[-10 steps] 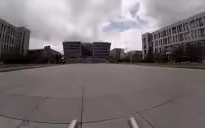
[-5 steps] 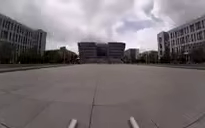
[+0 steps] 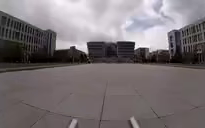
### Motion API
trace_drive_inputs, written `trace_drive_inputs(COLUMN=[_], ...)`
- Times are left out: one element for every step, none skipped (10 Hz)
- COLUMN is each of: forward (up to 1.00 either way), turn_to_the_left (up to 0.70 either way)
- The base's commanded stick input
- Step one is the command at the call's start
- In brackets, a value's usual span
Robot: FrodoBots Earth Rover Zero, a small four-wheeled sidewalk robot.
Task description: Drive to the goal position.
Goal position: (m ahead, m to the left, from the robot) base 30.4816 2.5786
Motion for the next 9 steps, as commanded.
trace_drive_inputs(forward=[1.0, 1.0, 1.0, 1.0, 1.0, 1.0, 1.0, 1.0, 1.0], turn_to_the_left=[-0.4, -0.4, -0.4, -0.4, -0.4, -0.1, 0.0, 0.0, 0.0])
